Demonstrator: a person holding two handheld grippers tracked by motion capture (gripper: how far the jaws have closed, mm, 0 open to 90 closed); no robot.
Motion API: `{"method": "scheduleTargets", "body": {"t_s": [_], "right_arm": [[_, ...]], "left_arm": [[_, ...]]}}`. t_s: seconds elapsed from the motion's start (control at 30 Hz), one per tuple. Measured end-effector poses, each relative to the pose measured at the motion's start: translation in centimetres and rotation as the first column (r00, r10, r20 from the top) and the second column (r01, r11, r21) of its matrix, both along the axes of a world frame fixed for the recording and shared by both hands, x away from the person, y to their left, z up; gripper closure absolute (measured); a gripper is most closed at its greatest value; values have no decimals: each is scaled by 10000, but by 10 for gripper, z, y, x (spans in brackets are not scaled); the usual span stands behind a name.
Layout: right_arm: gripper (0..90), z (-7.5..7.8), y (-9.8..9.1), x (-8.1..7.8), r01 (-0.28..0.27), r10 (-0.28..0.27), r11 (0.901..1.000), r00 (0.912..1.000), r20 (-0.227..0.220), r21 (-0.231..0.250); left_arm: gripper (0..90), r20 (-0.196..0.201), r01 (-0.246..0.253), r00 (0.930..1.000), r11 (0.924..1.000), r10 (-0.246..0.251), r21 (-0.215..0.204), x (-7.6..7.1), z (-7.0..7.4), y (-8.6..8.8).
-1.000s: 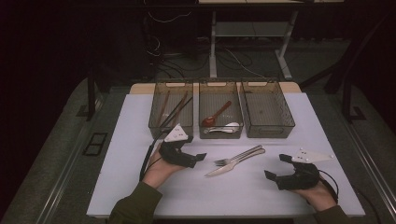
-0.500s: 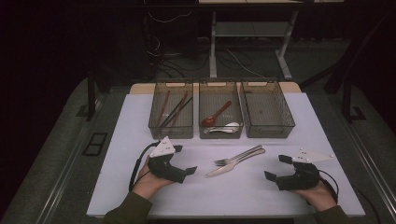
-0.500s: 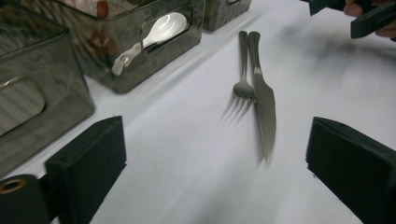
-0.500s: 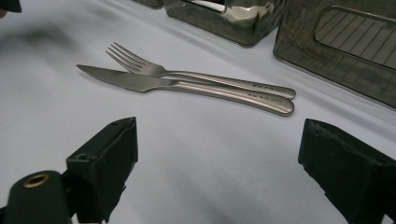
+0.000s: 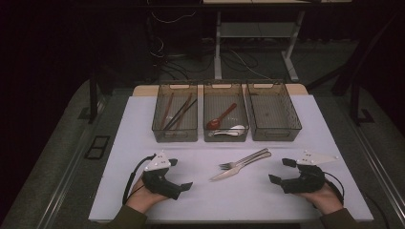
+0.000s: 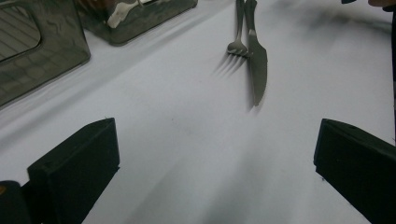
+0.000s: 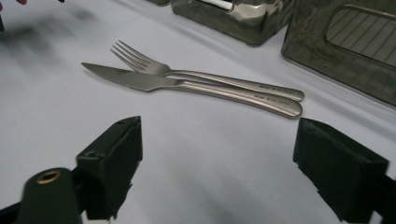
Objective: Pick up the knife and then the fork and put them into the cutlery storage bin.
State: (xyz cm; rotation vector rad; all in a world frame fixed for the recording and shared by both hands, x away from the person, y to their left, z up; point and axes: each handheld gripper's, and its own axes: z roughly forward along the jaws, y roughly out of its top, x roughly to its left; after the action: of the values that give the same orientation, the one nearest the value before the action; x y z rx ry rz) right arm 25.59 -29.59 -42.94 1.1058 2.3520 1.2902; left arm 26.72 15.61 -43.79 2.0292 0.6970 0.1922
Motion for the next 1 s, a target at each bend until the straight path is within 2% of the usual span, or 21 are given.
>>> {"method": "scheduleTargets", "body": {"t_s": [0.13,0.27,0.37,0.5,0.67,0.83,1.0], "right_arm": [[289,1,1,4,4,-5,10000,10000,-89,-86],[472,5,2,11,81,-81,10000,9997,-219,-11],[576,7,4,16,139,-142,9999,9993,-344,-81],[736,10,6,22,217,-236,9990,9986,-476,-396],[879,13,8,30,23,-42,9990,9991,-425,-452],[891,12,7,40,-153,139,9997,9974,-704,-195],[891,13,10,50,-144,128,9996,9974,-706,-228]], "left_arm": [[0,83,-14,10000,10000,14,26,1,0,3],[0,-15,73,10000,9999,-73,109,2,-3,3],[0,-39,168,9999,9998,-168,111,2,-3,1],[0,-21,233,9997,9997,-232,109,0,-2,-2],[0,4,201,9998,9998,-201,33,0,-1,-2],[0,-31,137,9999,9999,-137,-9,1,-2,-2],[0,-36,235,9997,9997,-235,62,1,-2,-4]]}}
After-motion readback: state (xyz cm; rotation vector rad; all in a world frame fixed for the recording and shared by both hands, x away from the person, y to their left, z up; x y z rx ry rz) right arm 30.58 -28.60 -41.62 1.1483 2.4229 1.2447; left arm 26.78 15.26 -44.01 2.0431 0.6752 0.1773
